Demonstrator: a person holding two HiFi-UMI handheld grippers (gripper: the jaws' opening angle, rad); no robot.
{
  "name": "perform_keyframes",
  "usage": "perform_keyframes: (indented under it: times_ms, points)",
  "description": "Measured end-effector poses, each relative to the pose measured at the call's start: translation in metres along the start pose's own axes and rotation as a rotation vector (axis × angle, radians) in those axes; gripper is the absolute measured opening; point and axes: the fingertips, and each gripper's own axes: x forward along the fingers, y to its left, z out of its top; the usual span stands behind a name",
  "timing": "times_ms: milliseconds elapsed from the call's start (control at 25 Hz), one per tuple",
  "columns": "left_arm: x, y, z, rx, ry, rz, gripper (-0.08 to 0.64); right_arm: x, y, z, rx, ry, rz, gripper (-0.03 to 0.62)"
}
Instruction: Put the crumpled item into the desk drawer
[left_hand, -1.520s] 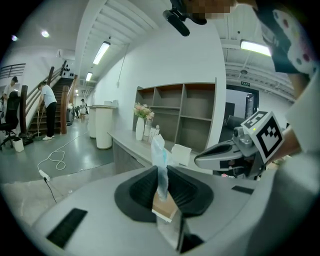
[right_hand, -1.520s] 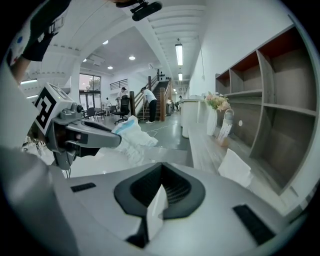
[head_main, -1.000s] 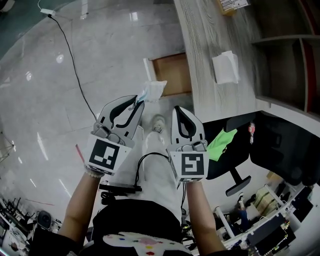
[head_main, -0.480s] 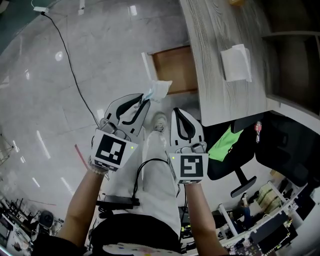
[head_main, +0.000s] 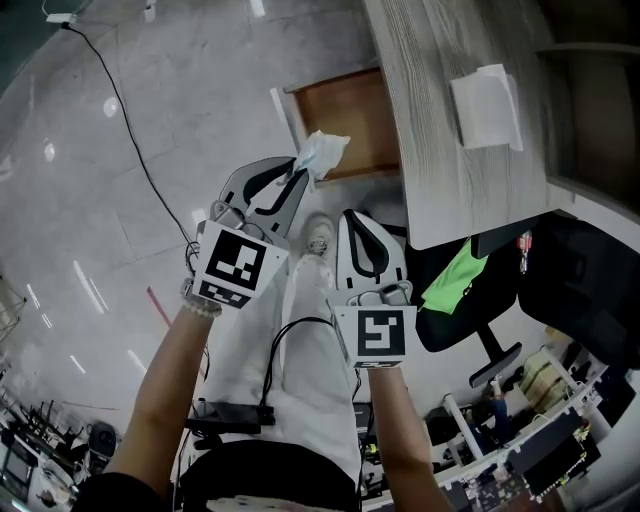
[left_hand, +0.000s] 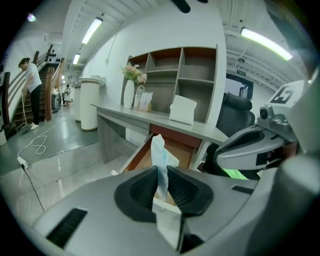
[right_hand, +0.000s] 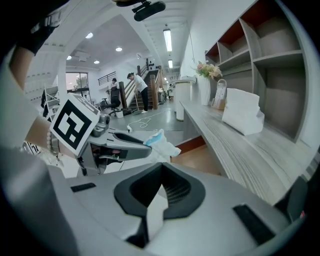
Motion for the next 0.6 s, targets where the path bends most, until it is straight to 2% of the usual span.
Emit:
perform_keyframes:
  times_ms: [160, 320, 600]
  points:
    - [0.017, -0.006, -0.012, 0.008, 0.024, -0.033, 0.064, -0.001, -0.007, -0.014, -0.019, 0.021, -0.023, 0.005]
    - [0.033, -0.01, -0.023, 0.018, 0.055, -0.054, 0.064, -0.001, -0.012, -0.022, 0.004, 0.042, -0.045, 0.005]
    - [0.052, -0.019, -0.039, 0.096, 0.118, -0.07, 0.064, -0.001, -0.011, -0.031, 0.015, 0.026, -0.039, 0.005]
